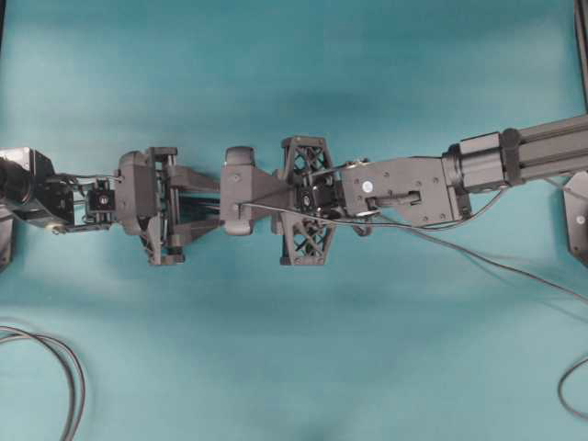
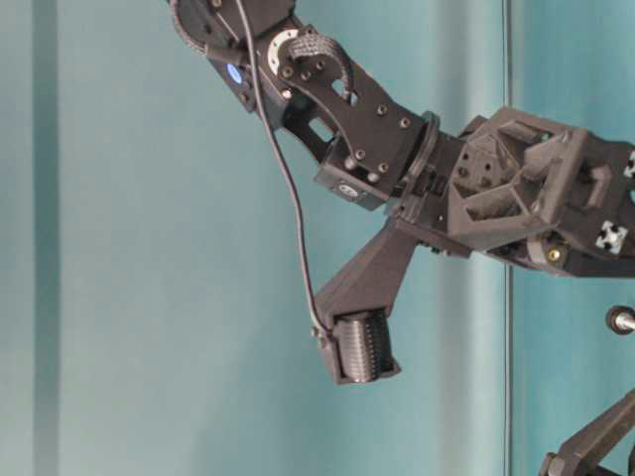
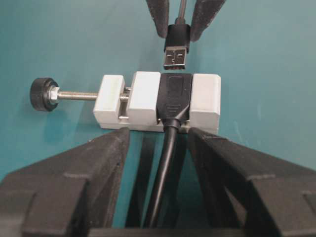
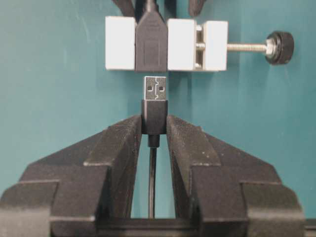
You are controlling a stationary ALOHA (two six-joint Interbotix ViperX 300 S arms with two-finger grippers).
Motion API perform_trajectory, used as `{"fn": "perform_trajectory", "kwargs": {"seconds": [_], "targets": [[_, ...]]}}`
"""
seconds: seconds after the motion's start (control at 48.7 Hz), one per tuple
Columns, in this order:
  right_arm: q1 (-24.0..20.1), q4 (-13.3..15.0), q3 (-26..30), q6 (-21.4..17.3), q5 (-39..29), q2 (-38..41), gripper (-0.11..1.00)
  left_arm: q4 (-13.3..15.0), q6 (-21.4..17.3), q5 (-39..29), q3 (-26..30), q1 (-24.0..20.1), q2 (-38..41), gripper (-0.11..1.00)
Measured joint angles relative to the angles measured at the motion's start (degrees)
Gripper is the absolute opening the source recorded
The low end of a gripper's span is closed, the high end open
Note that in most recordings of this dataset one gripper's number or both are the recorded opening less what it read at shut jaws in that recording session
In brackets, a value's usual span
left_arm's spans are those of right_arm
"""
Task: Insert the USB cable into the female connector supported by the left arm.
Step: 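Push the USB plug into the female connector held by the left gripper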
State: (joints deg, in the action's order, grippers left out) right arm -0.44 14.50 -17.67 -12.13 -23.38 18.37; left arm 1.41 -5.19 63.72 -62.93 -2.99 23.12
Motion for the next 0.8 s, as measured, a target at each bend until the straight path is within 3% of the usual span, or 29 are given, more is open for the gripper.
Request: {"fn": "perform_trajectory", "kwargs": {"seconds": [0.801], "targets": [[-0.44,0.00,0.00,-1.41,-0.88,0.44,0.22,0.09,0.09,-0.09,0.00,0.09,0.00,0.61]]}}
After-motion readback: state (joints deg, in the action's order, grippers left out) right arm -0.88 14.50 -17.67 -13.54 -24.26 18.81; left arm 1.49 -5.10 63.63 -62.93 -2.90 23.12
